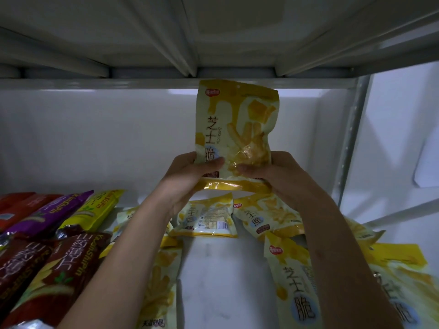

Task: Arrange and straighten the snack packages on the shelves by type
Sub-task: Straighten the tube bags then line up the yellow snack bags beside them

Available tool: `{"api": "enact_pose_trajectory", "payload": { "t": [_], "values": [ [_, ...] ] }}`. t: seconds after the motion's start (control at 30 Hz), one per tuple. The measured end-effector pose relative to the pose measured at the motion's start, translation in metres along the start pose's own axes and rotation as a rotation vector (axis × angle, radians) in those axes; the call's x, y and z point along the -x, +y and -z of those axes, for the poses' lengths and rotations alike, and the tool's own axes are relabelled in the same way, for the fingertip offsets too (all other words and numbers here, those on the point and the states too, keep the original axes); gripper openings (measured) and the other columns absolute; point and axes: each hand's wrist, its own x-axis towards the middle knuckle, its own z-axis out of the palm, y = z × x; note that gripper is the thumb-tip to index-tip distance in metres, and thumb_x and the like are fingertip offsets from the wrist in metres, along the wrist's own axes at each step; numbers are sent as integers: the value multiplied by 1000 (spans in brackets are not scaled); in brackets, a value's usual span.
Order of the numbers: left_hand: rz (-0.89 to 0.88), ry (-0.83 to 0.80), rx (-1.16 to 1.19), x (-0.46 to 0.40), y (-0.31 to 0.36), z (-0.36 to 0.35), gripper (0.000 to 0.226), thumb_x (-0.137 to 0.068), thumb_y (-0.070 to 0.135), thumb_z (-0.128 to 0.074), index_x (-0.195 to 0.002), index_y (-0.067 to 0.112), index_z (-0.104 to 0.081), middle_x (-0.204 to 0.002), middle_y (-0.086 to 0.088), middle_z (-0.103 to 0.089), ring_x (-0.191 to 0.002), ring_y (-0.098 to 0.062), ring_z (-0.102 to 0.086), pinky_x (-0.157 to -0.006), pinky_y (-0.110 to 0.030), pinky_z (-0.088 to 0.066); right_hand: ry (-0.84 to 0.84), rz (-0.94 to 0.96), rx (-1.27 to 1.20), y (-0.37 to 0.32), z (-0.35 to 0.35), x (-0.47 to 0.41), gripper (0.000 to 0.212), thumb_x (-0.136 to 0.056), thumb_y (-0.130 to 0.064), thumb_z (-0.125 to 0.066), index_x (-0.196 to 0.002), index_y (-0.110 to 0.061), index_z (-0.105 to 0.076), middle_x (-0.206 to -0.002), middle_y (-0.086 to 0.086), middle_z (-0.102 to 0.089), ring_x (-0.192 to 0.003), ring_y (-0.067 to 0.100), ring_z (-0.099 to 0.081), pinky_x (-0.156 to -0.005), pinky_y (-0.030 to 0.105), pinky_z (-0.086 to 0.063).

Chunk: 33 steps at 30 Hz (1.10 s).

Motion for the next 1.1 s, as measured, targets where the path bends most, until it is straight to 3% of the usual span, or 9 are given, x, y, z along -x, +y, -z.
{"api": "enact_pose_trajectory", "payload": {
  "t": [0.17, 0.23, 0.4, 0.5, 0.6, 0.7, 0.83, 1.1],
  "values": [
    [-51, -46, -23, 2, 1, 2, 48, -74, 24, -84, -119, 9, -74, -112, -9, -79, -100, -26, -75, -97, -43, -59, -48, -20, -95, -4, -1, 4, 54, -60, -23, -92, -110, -8, -78, -104, 9, -81, -97, 26, -79, -96, 46, -61],
    [-103, -13, -96, -1, -2, 2, 41, -77, 24, -85, -114, 12, -76, -107, -5, -80, -98, -25, -73, -94, -43, -59, -41, -11, -82, -4, -2, 4, 57, -59, -25, -92, -112, -10, -77, -104, 7, -81, -97, 25, -79, -97, 47, -60],
    [-141, 0, -154, -3, -5, 0, 27, -94, 22, -76, -120, 14, -75, -114, -9, -79, -112, -34, -72, -105, -55, -54, -26, -7, -128, -5, -5, 5, 43, -77, -33, -85, -112, -11, -76, -102, 8, -81, -95, 27, -79, -97, 49, -60],
    [-136, 5, -157, -1, -3, -4, 29, -92, 24, -79, -120, 16, -74, -113, -8, -79, -111, -35, -73, -104, -56, -55, 7, 26, -156, -5, -6, 4, 45, -74, -35, -86, -109, -9, -77, -102, 11, -81, -96, 30, -79, -98, 52, -59],
    [-84, -20, -82, 2, 1, -4, 36, -86, 24, -80, -121, 15, -74, -111, -7, -79, -102, -27, -76, -97, -48, -58, -2, 37, -195, -5, -5, 4, 54, -66, -34, -87, -110, -6, -77, -105, 14, -80, -99, 31, -78, -99, 52, -59],
    [-70, -51, -18, 6, 4, -4, 49, -79, 32, -80, -122, 10, -74, -114, -12, -79, -106, -29, -76, -100, -49, -56, -51, 27, -204, -6, -5, 5, 52, -68, -31, -86, -112, -4, -76, -107, 14, -80, -101, 31, -78, -99, 49, -59],
    [-143, 37, 12, 6, 3, -6, 48, -75, 31, -82, -116, 7, -76, -111, -15, -79, -107, -35, -75, -104, -57, -55, -92, 16, -203, -7, -6, 6, 52, -72, -29, -83, -119, -7, -73, -112, 12, -80, -105, 29, -77, -101, 50, -58],
    [-159, 8, -38, 8, 8, -5, 52, -69, 31, -85, -117, 12, -75, -110, -9, -80, -104, -28, -77, -98, -48, -59, -11, 97, -214, -1, -2, 0, 51, -77, -27, -83, -119, -2, -73, -114, 14, -79, -108, 32, -76, -104, 54, -55]
  ]
}}
